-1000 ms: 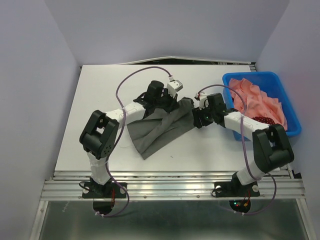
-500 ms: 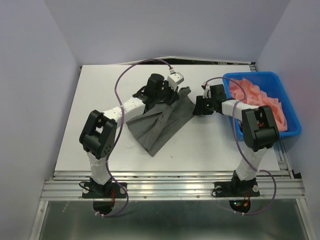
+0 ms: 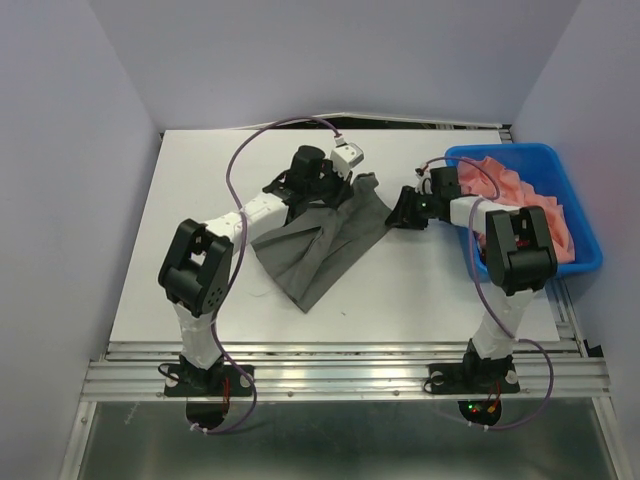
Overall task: Fold and stack the skirts
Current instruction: Fold the skirt
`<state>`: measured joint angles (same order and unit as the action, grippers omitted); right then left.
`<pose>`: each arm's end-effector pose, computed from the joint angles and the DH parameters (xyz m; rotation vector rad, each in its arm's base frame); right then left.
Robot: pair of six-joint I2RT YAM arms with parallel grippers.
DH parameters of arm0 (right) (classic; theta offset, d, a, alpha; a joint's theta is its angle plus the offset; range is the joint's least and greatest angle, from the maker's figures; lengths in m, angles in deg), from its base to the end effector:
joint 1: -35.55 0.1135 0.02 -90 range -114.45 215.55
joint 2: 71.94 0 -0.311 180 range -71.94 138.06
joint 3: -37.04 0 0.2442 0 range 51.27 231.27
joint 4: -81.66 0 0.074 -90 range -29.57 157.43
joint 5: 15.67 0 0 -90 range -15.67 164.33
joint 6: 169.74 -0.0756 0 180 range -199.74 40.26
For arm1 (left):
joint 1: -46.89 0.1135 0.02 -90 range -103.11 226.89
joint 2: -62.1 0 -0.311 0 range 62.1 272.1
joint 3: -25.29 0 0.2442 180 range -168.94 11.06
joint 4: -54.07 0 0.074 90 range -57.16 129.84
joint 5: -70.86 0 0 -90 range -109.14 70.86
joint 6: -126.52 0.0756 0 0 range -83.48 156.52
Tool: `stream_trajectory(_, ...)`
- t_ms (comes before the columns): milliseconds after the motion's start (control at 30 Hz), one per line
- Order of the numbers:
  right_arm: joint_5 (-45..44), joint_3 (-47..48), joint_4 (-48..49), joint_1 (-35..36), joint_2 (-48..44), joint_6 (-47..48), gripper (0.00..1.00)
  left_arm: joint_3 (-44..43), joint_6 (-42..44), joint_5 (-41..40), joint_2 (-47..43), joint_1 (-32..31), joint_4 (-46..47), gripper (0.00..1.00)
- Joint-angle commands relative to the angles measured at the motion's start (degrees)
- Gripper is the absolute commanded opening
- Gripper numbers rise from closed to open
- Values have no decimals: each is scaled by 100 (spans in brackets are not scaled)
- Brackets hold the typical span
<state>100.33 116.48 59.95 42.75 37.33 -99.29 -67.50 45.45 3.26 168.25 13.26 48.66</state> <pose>0.4153 0.0859 0.1745 0.0684 2.4952 0.7596 0.3840 -0.2900 0.3095 0.9449 1.6801 -0.6615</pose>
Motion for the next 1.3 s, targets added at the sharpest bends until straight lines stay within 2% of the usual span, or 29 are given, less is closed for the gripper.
stream_trajectory(0, 212, 246, 177, 18, 594, -251, 45, -387, 91, -261, 46, 49, 24, 0)
stream_trajectory(33, 439, 264, 264, 18, 656, -312, 30, -457, 118, -349, 90, 49, 15, 0)
stream_trajectory(100, 616, 203, 379, 18, 692, -417, 12, -537, 162, -586, 134, 58, 6, 0)
stream_trajectory(133, 739, 150, 466, 18, 640, -488, 1, -633, 179, -987, 160, 67, -3, 0)
stream_trajectory(200, 827, -16, 476, 18, 386, -532, 1, -695, 197, -1821, 152, 58, 23, 0)
stream_trajectory(333, 924, -622, 572, 18, -290, -786, 1, -319, 390, -2685, -312, 67, 557, 0)
stream_trajectory(400, 986, -851, 590, 18, -476, -848, 1, -151, 539, -2836, -480, 32, 743, 0)
stream_trajectory(500, 1030, -1107, 608, 18, -653, -875, 1, -54, 1075, -2644, -499, -205, 630, 0)
stream_trajectory(600, 995, -1133, 626, 18, -609, -849, 1, 174, 1366, -1987, -298, -512, 516, 0)
stream_trajectory(700, 1021, -1116, 626, 18, -539, -892, 1, 245, 1559, -1914, -51, -855, 314, 0)
stream_trajectory(1033, 1346, -1274, 617, 18, -740, -928, 1, 228, 1436, -1792, 678, -1295, 314, 0)
stream_trajectory(1267, 1311, -1423, 582, 18, -838, -831, 1, 122, 1489, -1659, 846, -1331, -125, 0)
